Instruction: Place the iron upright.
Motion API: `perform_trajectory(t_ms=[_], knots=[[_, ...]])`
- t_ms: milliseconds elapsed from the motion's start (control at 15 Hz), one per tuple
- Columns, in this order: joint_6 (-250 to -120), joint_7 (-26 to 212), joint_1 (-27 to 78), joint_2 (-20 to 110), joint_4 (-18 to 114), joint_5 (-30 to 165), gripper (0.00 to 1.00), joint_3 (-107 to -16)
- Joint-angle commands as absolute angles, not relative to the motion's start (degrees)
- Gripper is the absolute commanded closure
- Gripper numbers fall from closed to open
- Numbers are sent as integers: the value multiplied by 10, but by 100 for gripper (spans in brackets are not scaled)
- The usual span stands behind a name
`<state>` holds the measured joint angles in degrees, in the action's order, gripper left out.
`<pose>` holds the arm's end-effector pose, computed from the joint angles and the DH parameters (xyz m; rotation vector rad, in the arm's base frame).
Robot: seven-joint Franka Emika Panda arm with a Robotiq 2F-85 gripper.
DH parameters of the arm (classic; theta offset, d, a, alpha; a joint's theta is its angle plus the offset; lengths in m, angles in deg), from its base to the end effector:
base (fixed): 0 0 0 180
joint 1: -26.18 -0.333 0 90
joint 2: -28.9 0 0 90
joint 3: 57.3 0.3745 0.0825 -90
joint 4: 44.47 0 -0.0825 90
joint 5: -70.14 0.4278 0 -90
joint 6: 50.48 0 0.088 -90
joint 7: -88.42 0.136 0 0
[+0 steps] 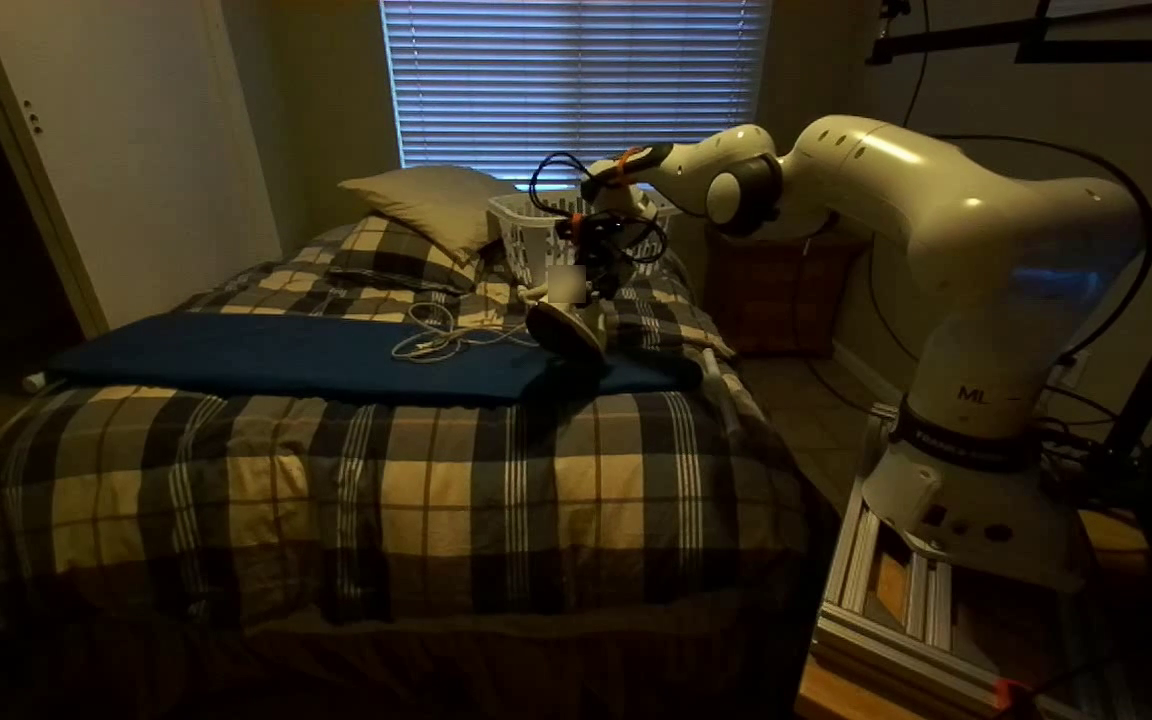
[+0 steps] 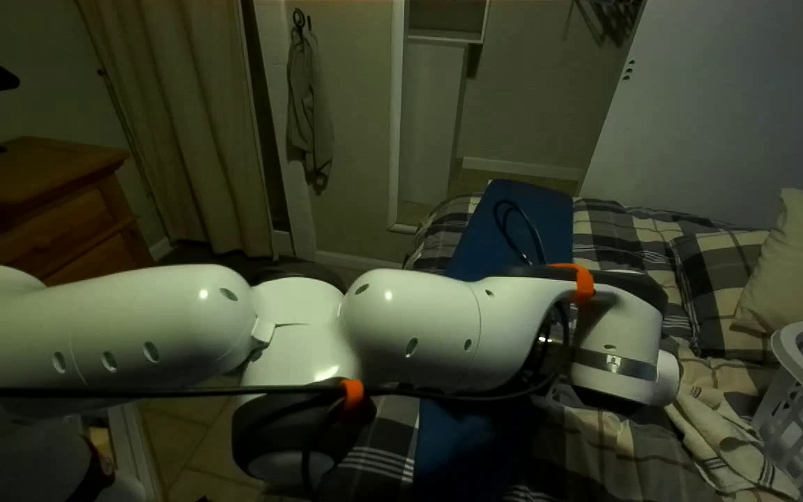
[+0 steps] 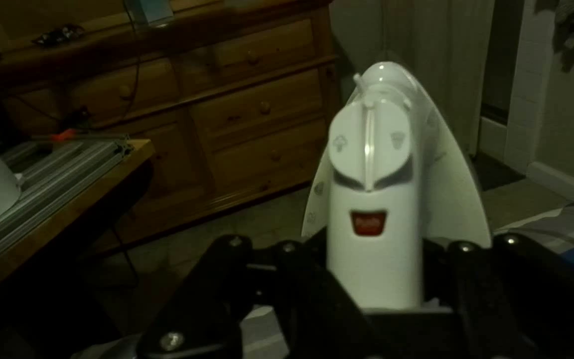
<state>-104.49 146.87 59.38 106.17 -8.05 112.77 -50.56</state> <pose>0.7096 -0.2838 0.1482 -1.6057 1.3619 1.4451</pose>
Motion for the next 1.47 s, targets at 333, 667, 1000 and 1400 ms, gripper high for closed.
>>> perform_trajectory(t_ms=[333, 667, 1000, 1400], knots=[[-1016, 1552, 615, 1114, -134, 1167, 98, -457], [-1015, 1557, 617, 1133, -149, 1159, 98, -454], [-1024, 1531, 618, 1126, -140, 1161, 98, -487], [-1030, 1515, 631, 1137, -142, 1155, 98, -502]])
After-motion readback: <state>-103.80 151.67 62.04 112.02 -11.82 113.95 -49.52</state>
